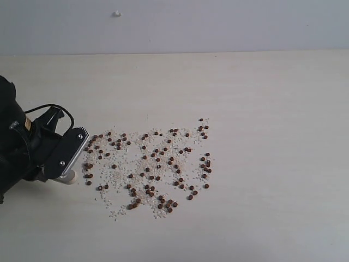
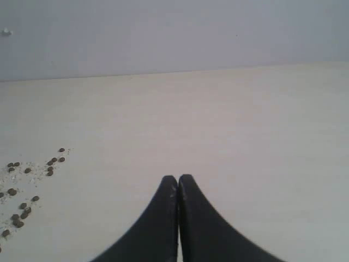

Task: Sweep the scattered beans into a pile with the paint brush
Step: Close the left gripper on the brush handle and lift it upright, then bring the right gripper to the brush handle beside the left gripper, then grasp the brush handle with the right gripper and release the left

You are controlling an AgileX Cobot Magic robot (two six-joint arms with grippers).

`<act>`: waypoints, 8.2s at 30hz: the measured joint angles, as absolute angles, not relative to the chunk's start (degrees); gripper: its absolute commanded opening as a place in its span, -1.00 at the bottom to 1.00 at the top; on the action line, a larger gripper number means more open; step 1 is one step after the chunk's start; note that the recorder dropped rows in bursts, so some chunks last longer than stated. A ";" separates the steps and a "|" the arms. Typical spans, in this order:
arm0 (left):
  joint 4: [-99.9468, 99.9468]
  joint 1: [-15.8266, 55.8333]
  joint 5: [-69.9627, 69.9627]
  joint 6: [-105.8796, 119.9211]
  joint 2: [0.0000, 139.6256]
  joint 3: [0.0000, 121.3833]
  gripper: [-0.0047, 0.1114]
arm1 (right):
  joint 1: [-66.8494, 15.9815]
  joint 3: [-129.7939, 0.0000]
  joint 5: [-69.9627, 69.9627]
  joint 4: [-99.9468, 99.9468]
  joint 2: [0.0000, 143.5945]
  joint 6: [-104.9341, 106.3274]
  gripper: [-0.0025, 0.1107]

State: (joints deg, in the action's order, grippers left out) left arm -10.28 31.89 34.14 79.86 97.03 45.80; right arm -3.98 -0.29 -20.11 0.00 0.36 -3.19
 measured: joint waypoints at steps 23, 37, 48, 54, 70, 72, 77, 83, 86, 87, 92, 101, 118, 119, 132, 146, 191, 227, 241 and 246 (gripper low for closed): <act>-11.71 31.89 21.13 63.11 95.97 47.51 -0.92 | -3.98 -0.29 -20.11 0.00 0.36 -3.19 -0.96; -11.71 27.72 21.22 51.50 95.97 54.16 -0.92 | -3.98 -0.29 -20.11 0.00 0.36 -3.19 -0.96; -11.53 27.51 19.52 41.59 95.97 58.24 -0.92 | -3.98 -0.29 -20.11 0.00 0.36 -3.19 -0.96; -11.53 27.51 17.01 37.55 95.97 58.38 -0.92 | -3.98 -0.29 -20.11 2.71 0.36 -3.07 -0.96; -11.53 27.51 11.28 22.51 95.97 58.42 -0.92 | -3.98 -0.29 11.26 8.08 0.36 -6.34 -0.96; -11.53 27.24 9.74 19.58 95.97 58.42 -0.92 | -3.98 -0.29 15.52 1.73 0.36 -16.18 -0.96; -11.41 25.52 5.75 12.03 95.97 58.42 -0.92 | -3.98 -0.29 23.32 0.60 0.24 -24.68 -0.96; -11.41 24.63 3.22 6.95 95.97 58.42 -0.92 | -3.98 -6.72 28.84 29.50 11.37 -43.32 -0.96; -11.41 24.63 2.73 4.69 95.97 58.42 -0.92 | -3.98 -11.62 31.86 40.31 23.99 -50.77 -0.96; -11.41 24.63 2.59 4.02 95.97 58.42 -0.92 | -3.98 -12.94 33.61 42.74 27.83 -51.88 -0.96; -11.41 24.63 0.66 -1.51 95.97 58.42 -0.92 | -3.98 -25.59 53.33 58.67 61.14 -53.71 -0.96; -11.41 24.63 -5.71 -13.84 94.94 58.51 -0.92 | -19.05 -48.57 59.45 66.16 100.14 -44.24 -0.44; -11.41 25.28 -1.02 -17.98 94.94 58.51 -0.92 | -26.59 -71.88 56.16 63.76 121.58 -44.68 0.02; -11.41 25.75 -0.90 -17.98 94.94 58.51 -0.92 | -26.59 -72.88 56.16 63.76 122.53 -45.50 0.02; -11.74 29.96 -0.46 -16.90 94.94 58.51 -0.92 | -26.59 -80.90 56.60 63.34 128.74 -51.65 0.02; -11.74 33.25 -0.46 -16.90 94.94 58.51 -0.92 | -26.59 -85.17 56.04 62.09 131.62 -51.78 0.02; -12.27 35.30 -1.97 -21.78 94.94 58.55 -0.92 | -27.09 -85.32 54.75 57.46 131.81 -51.44 -0.96; -14.45 32.93 3.59 -16.92 82.93 55.49 -0.44 | -24.77 -85.57 36.98 41.93 128.46 -38.81 -0.96; 2.63 31.99 -40.55 -4.32 58.48 15.66 -0.92 | -24.29 -78.62 18.84 59.95 105.60 -49.16 -0.96; 18.13 31.99 -50.10 4.06 48.27 3.69 -0.92 | -24.29 -75.90 18.96 60.13 101.69 -50.64 -0.96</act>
State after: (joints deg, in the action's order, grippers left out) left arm 18.13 31.99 -50.10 4.06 48.27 3.69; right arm -24.29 -75.90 18.96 60.13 101.69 -50.64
